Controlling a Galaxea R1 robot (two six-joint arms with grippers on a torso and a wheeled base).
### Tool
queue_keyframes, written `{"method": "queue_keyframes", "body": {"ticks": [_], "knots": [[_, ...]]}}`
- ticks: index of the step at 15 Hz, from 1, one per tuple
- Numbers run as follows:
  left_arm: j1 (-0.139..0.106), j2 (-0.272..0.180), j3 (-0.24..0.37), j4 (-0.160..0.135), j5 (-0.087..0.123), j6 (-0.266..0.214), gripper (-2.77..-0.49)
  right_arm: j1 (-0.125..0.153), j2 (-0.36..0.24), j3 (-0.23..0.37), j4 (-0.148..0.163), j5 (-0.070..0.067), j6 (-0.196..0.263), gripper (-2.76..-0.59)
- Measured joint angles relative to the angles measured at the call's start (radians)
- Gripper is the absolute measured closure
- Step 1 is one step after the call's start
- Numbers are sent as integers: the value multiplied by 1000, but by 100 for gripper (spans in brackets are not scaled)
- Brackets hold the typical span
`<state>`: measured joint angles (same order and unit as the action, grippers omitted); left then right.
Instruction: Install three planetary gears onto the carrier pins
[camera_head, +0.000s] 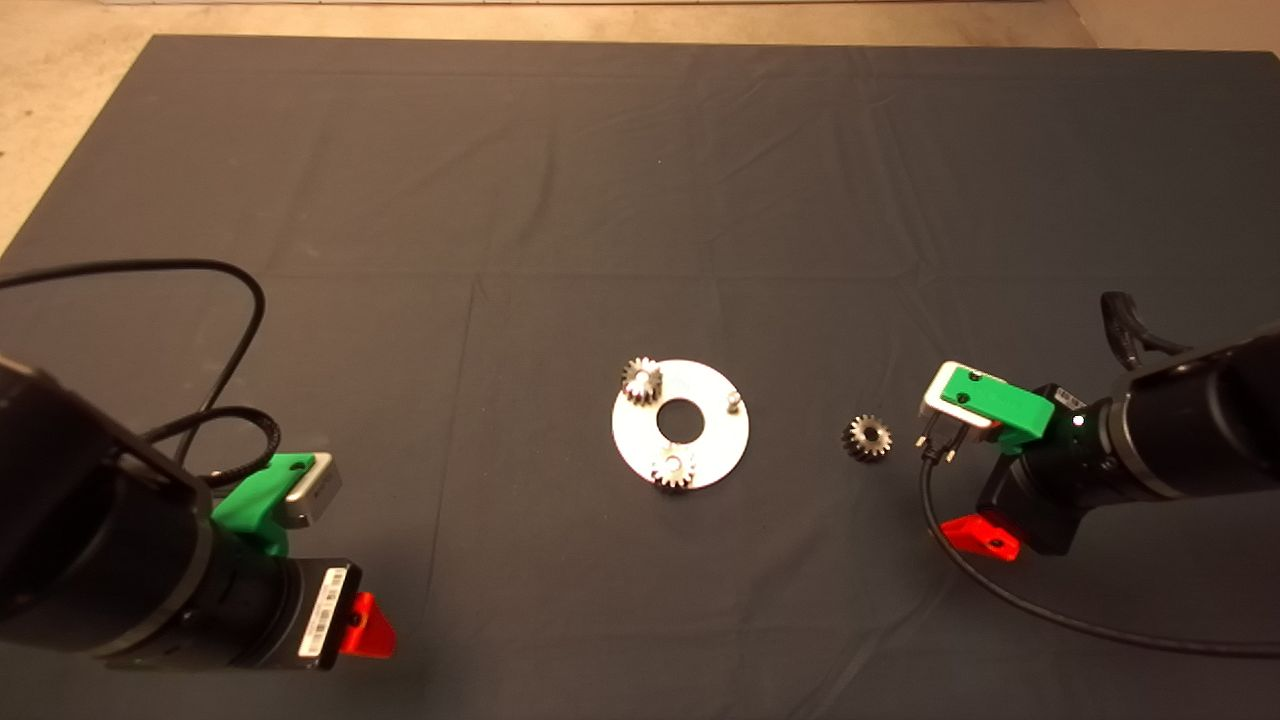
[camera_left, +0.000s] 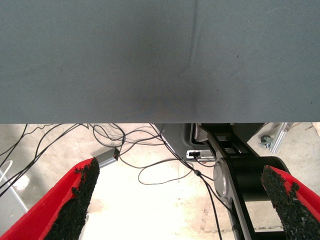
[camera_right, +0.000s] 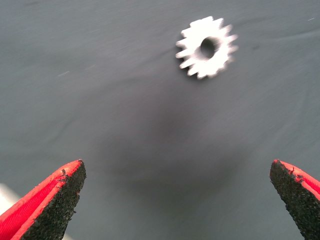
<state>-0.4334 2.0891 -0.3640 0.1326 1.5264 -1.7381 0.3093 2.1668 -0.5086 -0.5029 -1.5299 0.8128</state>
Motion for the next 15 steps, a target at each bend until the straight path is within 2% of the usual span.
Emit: {"method": "queue_keyframes", "body": {"ticks": [2,3,6,8,12,15], "knots": [[0,8,0,-4,0,1,-233,-33,0,-41,-58,0,-18,-275],[0,16,0,-4,0,1,-233,-45,0,-61,-73,-1,-23,-275],[0,22,0,-6,0,1,-233,-60,3,-124,-102,-1,-24,-275],[0,26,0,-6,0,2,-233,-66,15,-149,-108,-2,-20,-275],[0,29,0,-6,0,4,-233,-70,65,-170,-108,-2,29,-275],[0,31,0,-6,0,4,-233,-85,111,-174,-108,1,76,-275]]}}
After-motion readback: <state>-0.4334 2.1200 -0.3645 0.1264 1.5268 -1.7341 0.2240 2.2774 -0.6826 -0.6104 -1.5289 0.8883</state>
